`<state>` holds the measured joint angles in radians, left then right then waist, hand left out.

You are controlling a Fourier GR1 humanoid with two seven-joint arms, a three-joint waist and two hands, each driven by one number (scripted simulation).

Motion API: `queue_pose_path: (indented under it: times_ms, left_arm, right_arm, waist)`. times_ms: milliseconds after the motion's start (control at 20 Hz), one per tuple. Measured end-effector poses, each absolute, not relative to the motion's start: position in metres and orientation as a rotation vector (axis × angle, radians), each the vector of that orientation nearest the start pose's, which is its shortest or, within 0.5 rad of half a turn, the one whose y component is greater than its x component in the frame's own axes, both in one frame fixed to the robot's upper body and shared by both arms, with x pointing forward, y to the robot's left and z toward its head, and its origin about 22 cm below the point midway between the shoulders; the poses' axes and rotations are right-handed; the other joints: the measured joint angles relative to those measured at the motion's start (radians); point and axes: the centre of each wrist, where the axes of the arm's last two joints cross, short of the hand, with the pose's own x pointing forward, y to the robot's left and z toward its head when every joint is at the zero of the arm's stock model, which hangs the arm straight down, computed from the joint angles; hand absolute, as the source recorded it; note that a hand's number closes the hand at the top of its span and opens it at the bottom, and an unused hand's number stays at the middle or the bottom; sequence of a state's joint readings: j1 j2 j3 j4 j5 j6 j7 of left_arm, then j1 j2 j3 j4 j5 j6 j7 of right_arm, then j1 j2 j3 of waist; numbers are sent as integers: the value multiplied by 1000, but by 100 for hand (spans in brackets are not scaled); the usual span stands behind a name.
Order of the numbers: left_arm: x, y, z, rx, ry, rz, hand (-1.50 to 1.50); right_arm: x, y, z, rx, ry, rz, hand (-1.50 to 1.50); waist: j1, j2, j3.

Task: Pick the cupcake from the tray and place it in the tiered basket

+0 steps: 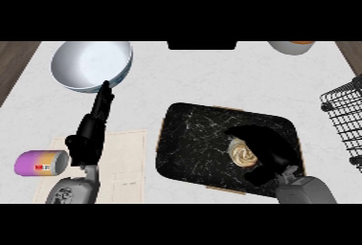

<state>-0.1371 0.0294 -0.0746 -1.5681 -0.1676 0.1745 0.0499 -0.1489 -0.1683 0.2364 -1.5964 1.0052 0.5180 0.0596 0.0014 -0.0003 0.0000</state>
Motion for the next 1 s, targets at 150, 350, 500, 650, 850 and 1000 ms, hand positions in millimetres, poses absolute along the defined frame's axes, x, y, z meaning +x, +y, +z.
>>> queue_pose_path:
  times_ms: [150, 350, 500, 650, 850, 1000]
  left_arm:
    - [273, 203, 30, 197, -1667, -108, 0]
    - [268, 202, 35, 194, -1670, -105, 0]
    - [270, 204, 32, 194, -1662, -104, 0]
    - [269, 203, 31, 205, -1661, -99, 0]
    - [267, 212, 30, 230, -1655, -80, 0]
    - [265, 210, 31, 226, -1655, -76, 0]
  right_arm:
    - [262, -193, 33, -542, -1268, 1425, 150]
    - [263, -193, 30, -632, -1341, 1456, 150]
    - [261, -195, 23, -686, -1366, 1457, 150]
    - [241, -233, 13, -763, -1313, 1474, 150]
    - [205, -309, 7, -871, -1188, 1498, 150]
    - [173, -358, 9, -952, -1124, 1471, 150]
  waist:
    - [-1, -1, -1]
    - [1, -2, -1]
    - [0, -5, -4]
    - [-12, -9, -4]
    - [-40, -14, -5]
    - [-40, -11, -3]
